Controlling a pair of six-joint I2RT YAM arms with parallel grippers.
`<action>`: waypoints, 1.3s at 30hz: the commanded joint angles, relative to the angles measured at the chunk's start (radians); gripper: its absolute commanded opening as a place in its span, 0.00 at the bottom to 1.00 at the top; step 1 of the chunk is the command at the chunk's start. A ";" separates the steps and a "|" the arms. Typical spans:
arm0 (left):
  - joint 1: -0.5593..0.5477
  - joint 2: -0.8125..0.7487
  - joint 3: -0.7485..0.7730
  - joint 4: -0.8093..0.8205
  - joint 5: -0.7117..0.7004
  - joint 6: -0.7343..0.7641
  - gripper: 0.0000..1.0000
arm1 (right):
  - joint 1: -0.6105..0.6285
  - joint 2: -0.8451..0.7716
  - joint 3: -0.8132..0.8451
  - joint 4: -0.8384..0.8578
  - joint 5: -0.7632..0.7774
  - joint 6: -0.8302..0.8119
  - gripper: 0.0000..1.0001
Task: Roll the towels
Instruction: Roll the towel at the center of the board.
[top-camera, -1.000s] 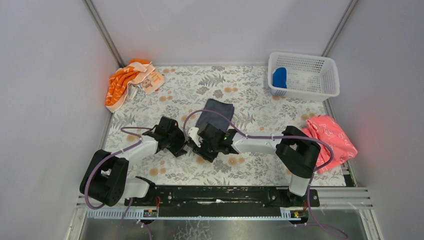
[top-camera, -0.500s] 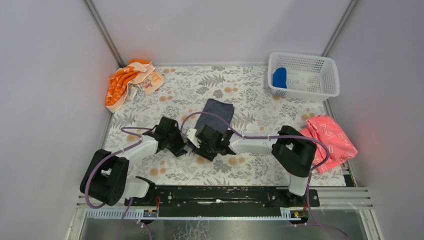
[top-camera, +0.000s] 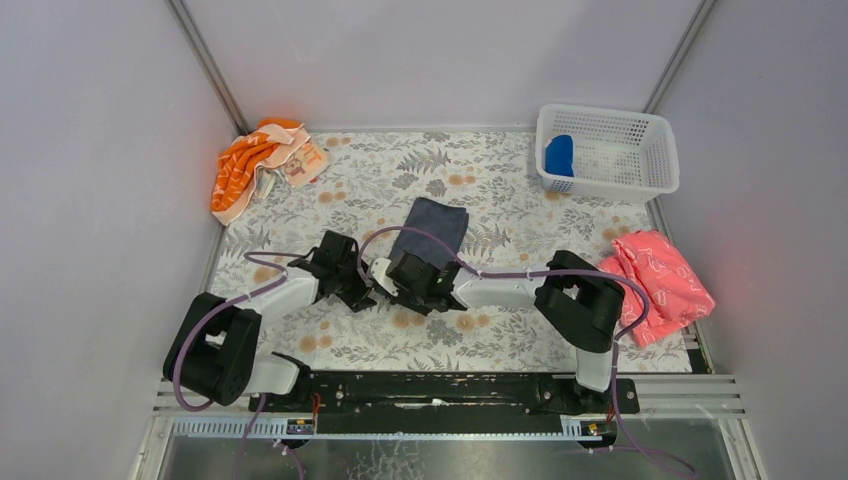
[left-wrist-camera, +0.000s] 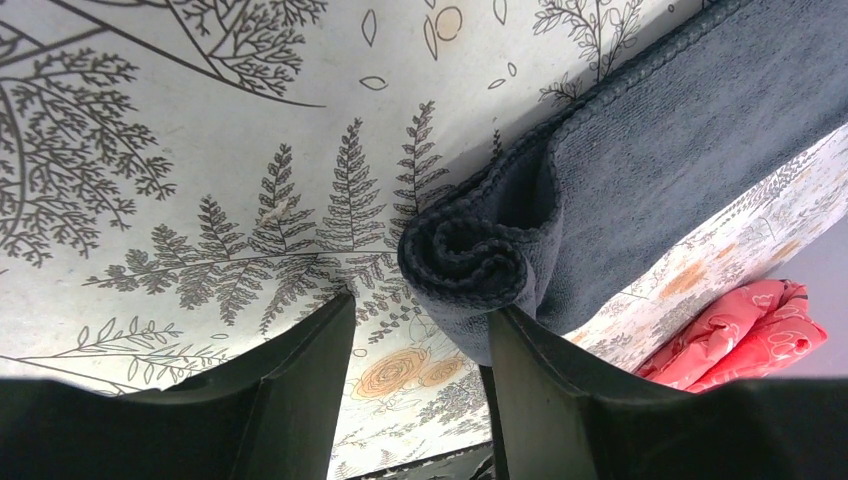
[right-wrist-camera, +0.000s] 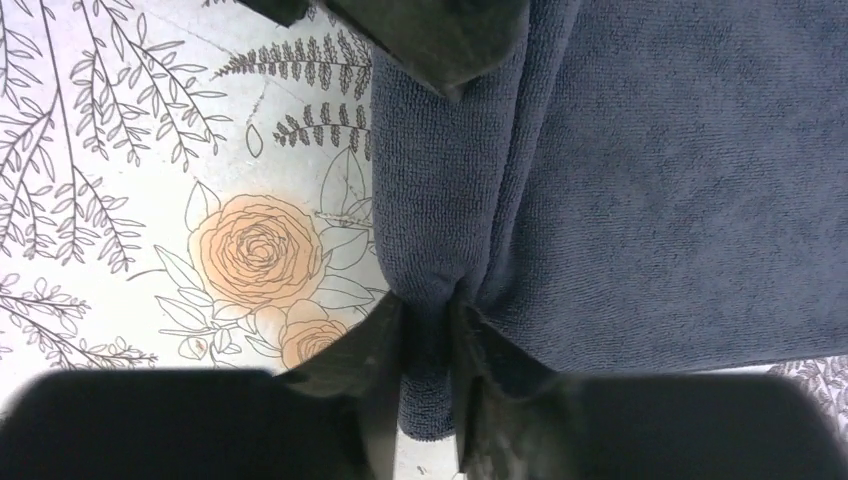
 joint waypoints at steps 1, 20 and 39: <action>-0.004 0.033 -0.041 -0.145 -0.130 0.051 0.53 | -0.003 0.051 0.023 -0.107 -0.095 0.012 0.21; 0.011 -0.186 -0.019 -0.296 -0.156 0.060 0.74 | -0.251 0.117 0.069 0.076 -0.920 0.401 0.00; 0.010 -0.248 0.018 -0.255 -0.088 0.099 0.92 | -0.383 0.238 -0.085 0.275 -1.077 0.652 0.00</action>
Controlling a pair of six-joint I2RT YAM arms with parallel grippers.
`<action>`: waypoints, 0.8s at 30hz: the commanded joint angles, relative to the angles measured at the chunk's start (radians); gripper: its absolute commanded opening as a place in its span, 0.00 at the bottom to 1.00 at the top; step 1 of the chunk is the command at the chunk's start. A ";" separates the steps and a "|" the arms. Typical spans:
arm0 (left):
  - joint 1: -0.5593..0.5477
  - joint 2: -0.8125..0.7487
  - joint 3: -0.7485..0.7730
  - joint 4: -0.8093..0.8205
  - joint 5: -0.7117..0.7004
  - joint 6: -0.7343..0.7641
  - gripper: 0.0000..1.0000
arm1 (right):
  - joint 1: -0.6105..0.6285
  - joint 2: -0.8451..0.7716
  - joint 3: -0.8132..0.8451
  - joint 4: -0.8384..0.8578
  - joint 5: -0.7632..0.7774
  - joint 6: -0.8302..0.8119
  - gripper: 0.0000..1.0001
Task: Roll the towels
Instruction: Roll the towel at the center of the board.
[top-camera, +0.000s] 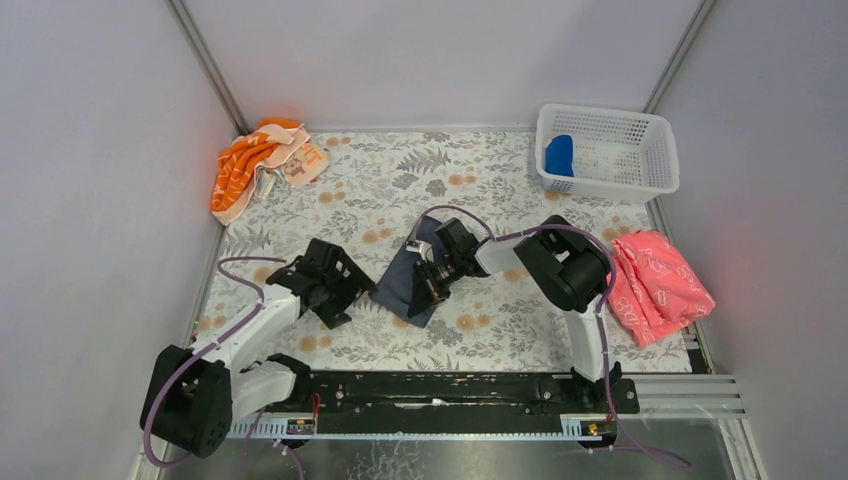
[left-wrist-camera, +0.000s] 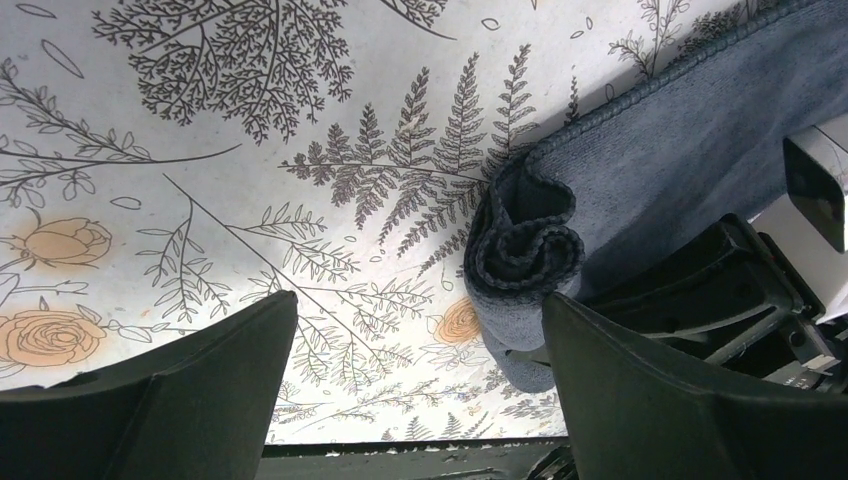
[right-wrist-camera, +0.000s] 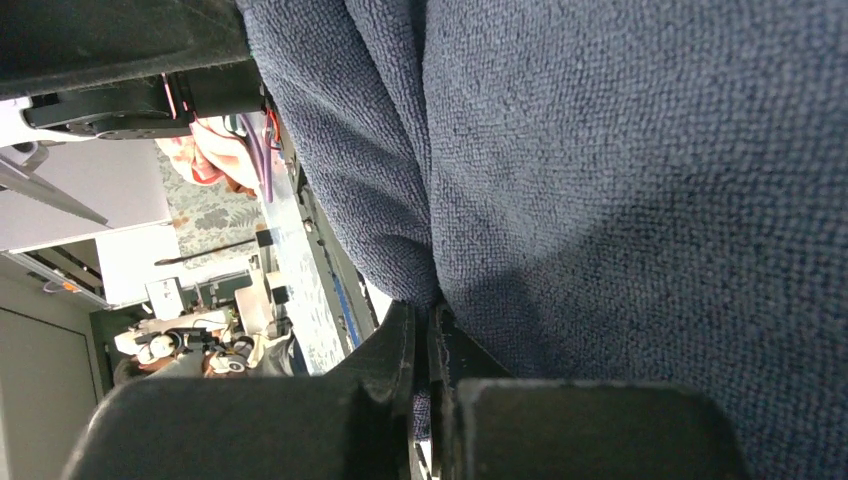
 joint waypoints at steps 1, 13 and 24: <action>0.003 0.049 0.036 0.038 0.030 0.032 0.92 | -0.008 0.027 -0.003 -0.048 0.030 -0.017 0.00; -0.005 0.226 0.028 -0.006 -0.012 0.048 0.71 | -0.009 0.012 0.003 -0.078 0.059 -0.028 0.01; -0.003 0.163 0.070 -0.078 -0.111 0.063 0.75 | -0.022 0.020 0.008 -0.098 0.053 -0.007 0.01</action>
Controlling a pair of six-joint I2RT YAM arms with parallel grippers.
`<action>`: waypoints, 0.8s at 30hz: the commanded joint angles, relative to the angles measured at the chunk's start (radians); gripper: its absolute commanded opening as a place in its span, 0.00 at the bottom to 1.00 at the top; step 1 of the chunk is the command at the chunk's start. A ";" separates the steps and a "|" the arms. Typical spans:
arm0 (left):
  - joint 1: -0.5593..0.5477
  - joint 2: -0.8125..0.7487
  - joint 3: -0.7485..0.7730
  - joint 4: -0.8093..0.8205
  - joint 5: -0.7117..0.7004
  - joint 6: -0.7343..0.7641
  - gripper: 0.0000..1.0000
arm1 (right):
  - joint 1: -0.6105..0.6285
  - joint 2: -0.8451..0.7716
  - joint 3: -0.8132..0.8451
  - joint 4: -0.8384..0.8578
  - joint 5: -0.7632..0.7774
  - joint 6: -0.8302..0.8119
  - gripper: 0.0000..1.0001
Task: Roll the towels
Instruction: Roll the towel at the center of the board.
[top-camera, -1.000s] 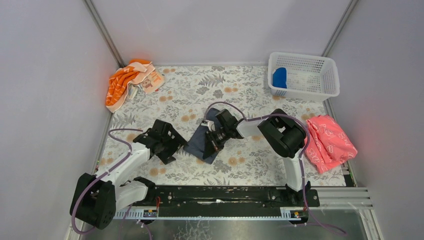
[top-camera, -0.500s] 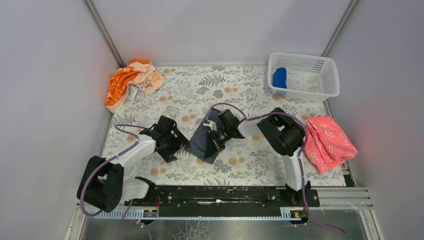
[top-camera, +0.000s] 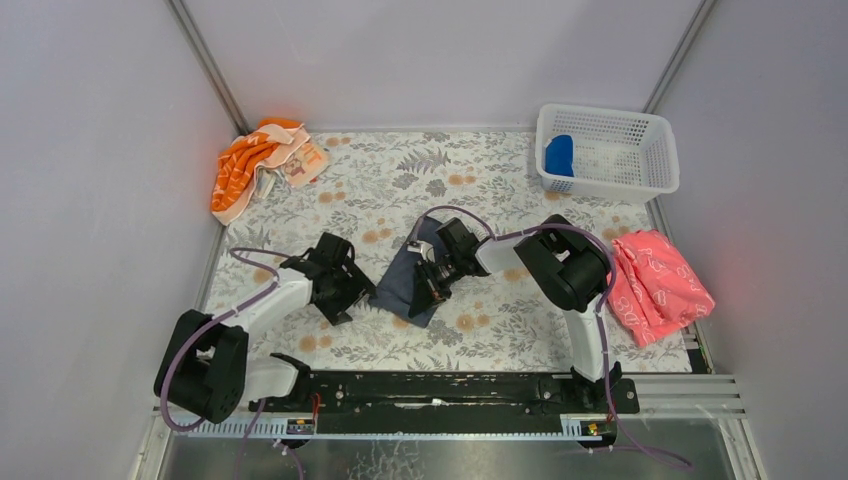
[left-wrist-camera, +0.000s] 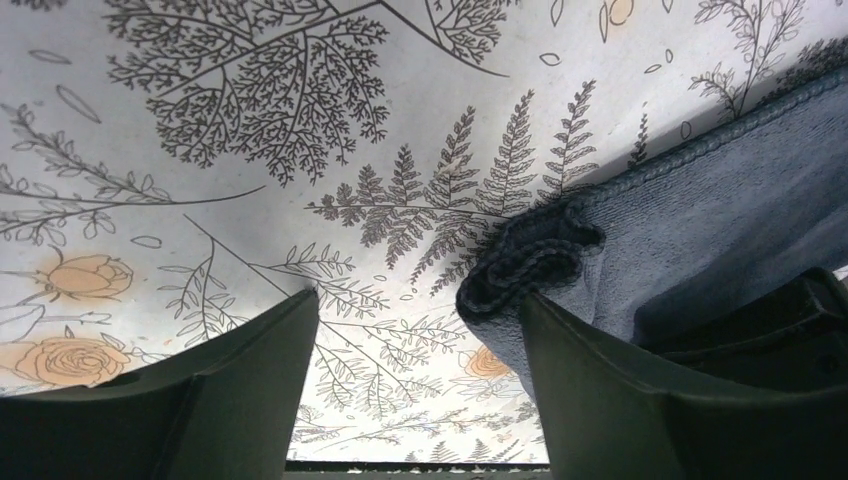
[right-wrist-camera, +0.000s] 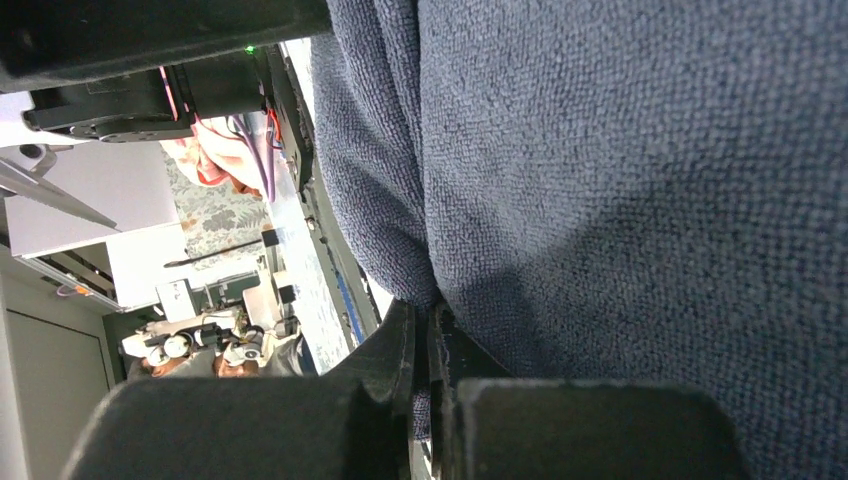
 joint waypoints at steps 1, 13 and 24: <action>-0.002 -0.042 0.021 -0.078 -0.092 0.026 0.79 | -0.018 0.013 0.005 -0.081 0.062 -0.016 0.01; -0.041 -0.226 -0.069 0.077 0.061 -0.052 0.90 | -0.019 0.033 0.021 -0.087 0.059 -0.014 0.02; -0.085 0.012 0.006 0.156 0.013 -0.053 0.77 | -0.019 0.010 0.023 -0.123 0.090 -0.050 0.03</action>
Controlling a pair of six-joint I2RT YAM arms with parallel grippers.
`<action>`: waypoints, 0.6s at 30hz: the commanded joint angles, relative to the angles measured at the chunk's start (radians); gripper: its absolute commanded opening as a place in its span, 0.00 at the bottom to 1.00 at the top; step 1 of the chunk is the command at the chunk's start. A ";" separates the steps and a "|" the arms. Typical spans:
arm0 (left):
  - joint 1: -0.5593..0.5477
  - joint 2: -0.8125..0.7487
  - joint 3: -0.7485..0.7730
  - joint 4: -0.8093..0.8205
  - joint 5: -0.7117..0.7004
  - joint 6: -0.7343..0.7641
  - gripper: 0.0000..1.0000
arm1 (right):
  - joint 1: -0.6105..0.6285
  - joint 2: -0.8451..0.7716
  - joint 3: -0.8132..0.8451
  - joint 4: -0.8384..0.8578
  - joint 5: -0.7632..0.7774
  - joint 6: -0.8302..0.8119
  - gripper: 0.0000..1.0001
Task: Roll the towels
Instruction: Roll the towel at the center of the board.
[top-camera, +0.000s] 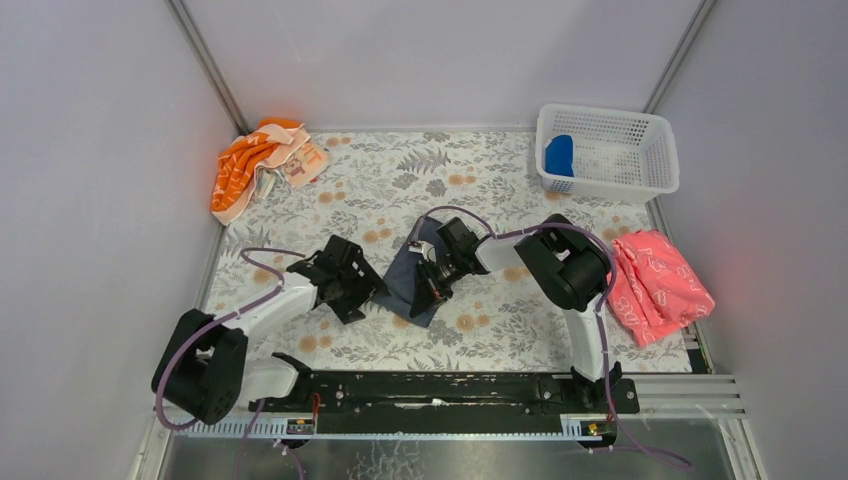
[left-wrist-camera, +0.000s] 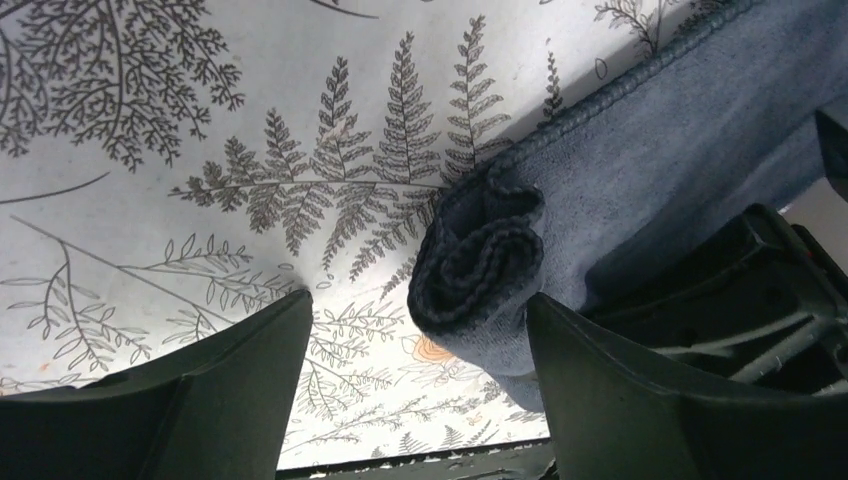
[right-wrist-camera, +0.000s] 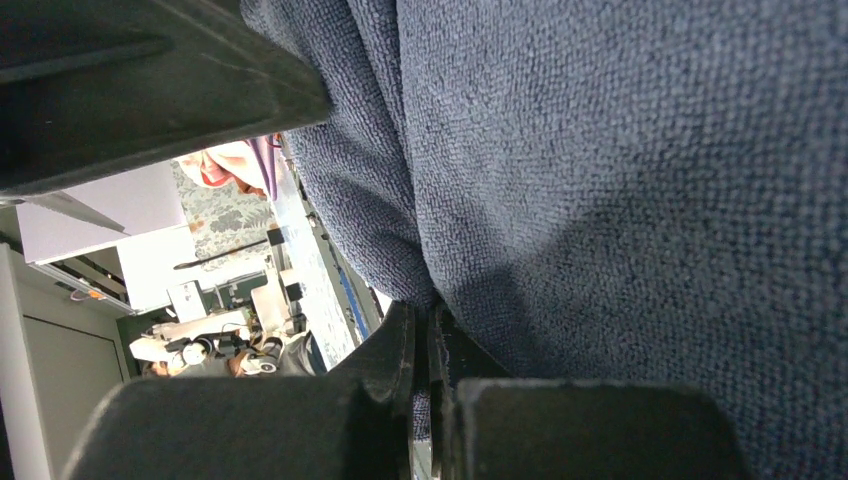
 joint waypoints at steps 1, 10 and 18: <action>-0.006 0.071 0.032 0.057 -0.035 -0.008 0.76 | -0.011 0.002 0.007 -0.066 0.091 -0.048 0.03; -0.010 0.191 0.051 0.058 -0.082 0.011 0.48 | -0.009 -0.053 -0.004 -0.064 0.113 -0.088 0.07; -0.010 0.280 0.089 0.030 -0.092 0.047 0.21 | 0.005 -0.184 -0.010 -0.133 0.216 -0.189 0.17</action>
